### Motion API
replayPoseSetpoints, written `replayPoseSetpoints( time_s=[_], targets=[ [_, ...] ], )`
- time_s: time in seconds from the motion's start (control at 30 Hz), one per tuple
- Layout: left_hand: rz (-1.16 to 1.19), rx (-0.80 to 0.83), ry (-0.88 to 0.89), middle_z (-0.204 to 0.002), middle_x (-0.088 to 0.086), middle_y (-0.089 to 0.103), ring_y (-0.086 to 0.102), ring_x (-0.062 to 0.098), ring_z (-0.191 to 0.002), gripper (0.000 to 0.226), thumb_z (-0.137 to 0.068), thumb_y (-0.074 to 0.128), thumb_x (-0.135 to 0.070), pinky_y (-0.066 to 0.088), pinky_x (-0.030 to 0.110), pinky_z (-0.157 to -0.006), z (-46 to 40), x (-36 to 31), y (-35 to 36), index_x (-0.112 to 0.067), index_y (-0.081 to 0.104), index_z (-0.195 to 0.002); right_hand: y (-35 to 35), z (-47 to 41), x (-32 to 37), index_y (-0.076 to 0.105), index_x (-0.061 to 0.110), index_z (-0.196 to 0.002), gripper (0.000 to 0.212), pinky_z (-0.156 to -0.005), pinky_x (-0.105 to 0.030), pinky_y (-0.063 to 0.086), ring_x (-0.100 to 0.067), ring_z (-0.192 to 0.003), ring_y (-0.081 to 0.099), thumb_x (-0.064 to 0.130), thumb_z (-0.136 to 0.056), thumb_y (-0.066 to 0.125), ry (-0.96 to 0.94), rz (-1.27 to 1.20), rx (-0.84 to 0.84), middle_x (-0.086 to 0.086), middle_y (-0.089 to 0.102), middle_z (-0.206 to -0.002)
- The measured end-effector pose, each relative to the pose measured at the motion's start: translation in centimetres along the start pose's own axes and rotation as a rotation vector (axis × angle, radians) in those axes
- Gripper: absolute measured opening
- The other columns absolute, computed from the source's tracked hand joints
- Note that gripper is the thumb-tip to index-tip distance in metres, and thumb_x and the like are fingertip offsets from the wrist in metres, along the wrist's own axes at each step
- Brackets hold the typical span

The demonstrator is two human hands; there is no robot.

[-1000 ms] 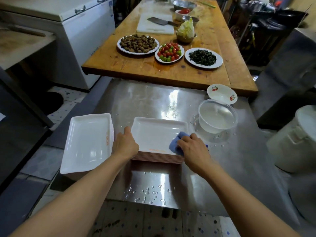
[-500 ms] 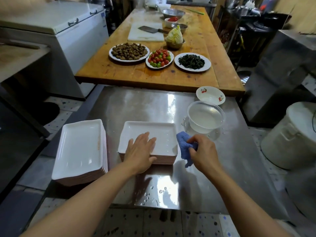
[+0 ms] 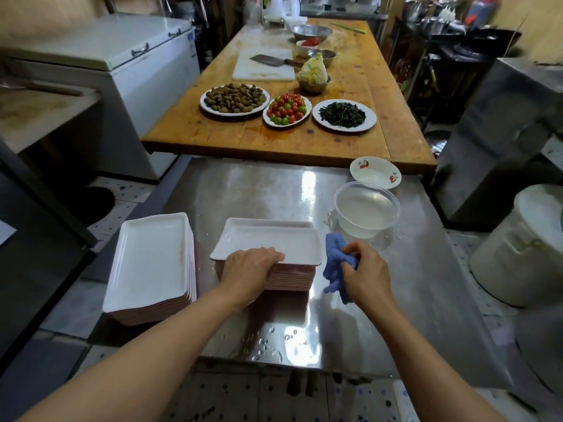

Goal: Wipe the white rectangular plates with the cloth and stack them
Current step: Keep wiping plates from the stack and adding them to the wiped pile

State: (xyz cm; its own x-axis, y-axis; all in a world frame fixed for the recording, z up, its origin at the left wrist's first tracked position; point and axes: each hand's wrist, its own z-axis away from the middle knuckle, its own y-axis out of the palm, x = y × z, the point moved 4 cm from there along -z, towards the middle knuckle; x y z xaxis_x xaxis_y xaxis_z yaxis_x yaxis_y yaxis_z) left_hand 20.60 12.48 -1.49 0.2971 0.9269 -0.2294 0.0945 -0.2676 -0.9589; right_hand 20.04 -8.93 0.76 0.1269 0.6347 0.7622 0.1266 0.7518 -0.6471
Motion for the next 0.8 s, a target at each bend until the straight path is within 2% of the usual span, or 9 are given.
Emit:
replayPoseSetpoints(
  time_s=[0.07, 0.13, 0.2, 0.33, 0.43, 0.53, 0.6, 0.7, 0.8],
  targets=[
    [-0.004, -0.040, 0.013, -0.101, -0.002, 0.069, 0.062, 0.028, -0.096, 0.032, -0.085, 0.051, -0.014, 0.031, 0.032, -0.064, -0.8, -0.4, -1.8, -0.028, 0.061, -0.111, -0.3, 0.1, 0.5, 0.050, 0.022, -0.092, 0.020, -0.058, -0.021, 0.049, -0.011, -0.070, 0.058, 0.003, -0.085, 0.050, -0.021, -0.047, -0.020, -0.003, 0.058, -0.095],
    [0.027, -0.086, -0.013, -0.096, 0.002, 0.069, 0.061, 0.033, -0.092, 0.023, -0.086, 0.054, -0.017, 0.030, 0.033, -0.062, -1.5, -0.5, -3.8, -0.024, 0.061, -0.106, -0.5, 0.1, 1.5, 0.047, 0.023, -0.094, 0.022, -0.067, -0.026, 0.053, -0.015, -0.079, 0.059, 0.003, -0.087, 0.050, -0.058, -0.109, -0.034, 0.000, 0.057, -0.093],
    [0.155, -0.145, -0.091, -0.091, 0.006, 0.068, 0.060, 0.035, -0.089, 0.014, -0.090, 0.055, -0.024, 0.036, 0.035, -0.063, -1.9, -0.2, -5.8, -0.021, 0.061, -0.102, -0.9, 0.2, 3.1, 0.045, 0.026, -0.098, 0.026, -0.068, -0.027, 0.055, -0.018, -0.084, 0.062, 0.003, -0.088, 0.050, -0.100, -0.169, -0.048, 0.005, 0.056, -0.091],
    [0.574, -0.237, -0.227, -0.081, 0.007, 0.064, 0.061, 0.032, -0.083, 0.007, -0.090, 0.055, -0.015, 0.048, 0.041, -0.074, -1.5, 1.1, -9.4, -0.012, 0.059, -0.096, -2.0, 0.6, 7.5, 0.046, 0.032, -0.105, 0.040, -0.076, -0.043, 0.056, -0.022, -0.089, 0.061, -0.001, -0.084, 0.051, -0.215, -0.249, -0.122, 0.001, 0.056, -0.101],
    [0.986, -0.270, -0.353, -0.090, 0.003, 0.069, 0.066, 0.021, -0.085, 0.014, -0.094, 0.052, -0.011, 0.054, 0.036, -0.076, -0.3, 2.0, -11.3, -0.023, 0.059, -0.098, -2.5, 1.0, 11.6, 0.049, 0.029, -0.112, 0.042, -0.077, -0.040, 0.056, -0.019, -0.094, 0.059, -0.001, -0.084, 0.054, -0.351, -0.292, -0.198, -0.002, 0.055, -0.106],
    [1.219, -0.255, -0.435, -0.082, -0.005, 0.071, 0.069, 0.011, -0.073, 0.015, -0.096, 0.050, -0.015, 0.054, 0.027, -0.061, 0.9, 2.7, -12.2, -0.027, 0.058, -0.093, -2.1, 1.1, 15.7, 0.054, 0.021, -0.119, 0.044, -0.080, -0.023, 0.042, -0.015, -0.097, 0.051, 0.000, -0.080, 0.059, -0.516, -0.213, -0.242, -0.007, 0.053, -0.110],
    [1.319, -0.266, -0.419, -0.073, -0.005, 0.071, 0.067, 0.008, -0.063, 0.016, -0.096, 0.051, -0.010, 0.051, 0.023, -0.055, 1.4, 3.0, -12.7, -0.023, 0.058, -0.090, -1.0, 1.0, 18.3, 0.057, 0.016, -0.123, 0.048, -0.082, -0.016, 0.032, -0.021, -0.102, 0.048, -0.001, -0.078, 0.061, -0.625, -0.116, -0.191, -0.012, 0.051, -0.112],
    [1.402, -0.259, -0.373, -0.070, -0.002, 0.071, 0.066, 0.010, -0.059, 0.017, -0.095, 0.050, -0.005, 0.052, 0.022, -0.052, 2.0, 3.2, -13.4, -0.020, 0.058, -0.091, 1.0, 1.0, 20.8, 0.055, 0.018, -0.131, 0.048, -0.099, -0.028, 0.027, -0.031, -0.121, 0.040, 0.012, -0.083, 0.056, -0.787, 0.107, -0.093, -0.015, 0.046, -0.130],
    [1.470, -0.239, -0.373, -0.072, 0.005, 0.071, 0.067, 0.015, -0.060, 0.014, -0.095, 0.051, -0.007, 0.055, 0.028, -0.056, 2.4, 3.4, -13.9, -0.018, 0.058, -0.095, 2.7, 0.7, 21.5, 0.040, 0.025, -0.142, 0.050, -0.112, -0.039, 0.012, -0.028, -0.135, 0.029, 0.023, -0.091, 0.043, -0.845, 0.255, -0.046, -0.009, 0.036, -0.146]
  ],
)
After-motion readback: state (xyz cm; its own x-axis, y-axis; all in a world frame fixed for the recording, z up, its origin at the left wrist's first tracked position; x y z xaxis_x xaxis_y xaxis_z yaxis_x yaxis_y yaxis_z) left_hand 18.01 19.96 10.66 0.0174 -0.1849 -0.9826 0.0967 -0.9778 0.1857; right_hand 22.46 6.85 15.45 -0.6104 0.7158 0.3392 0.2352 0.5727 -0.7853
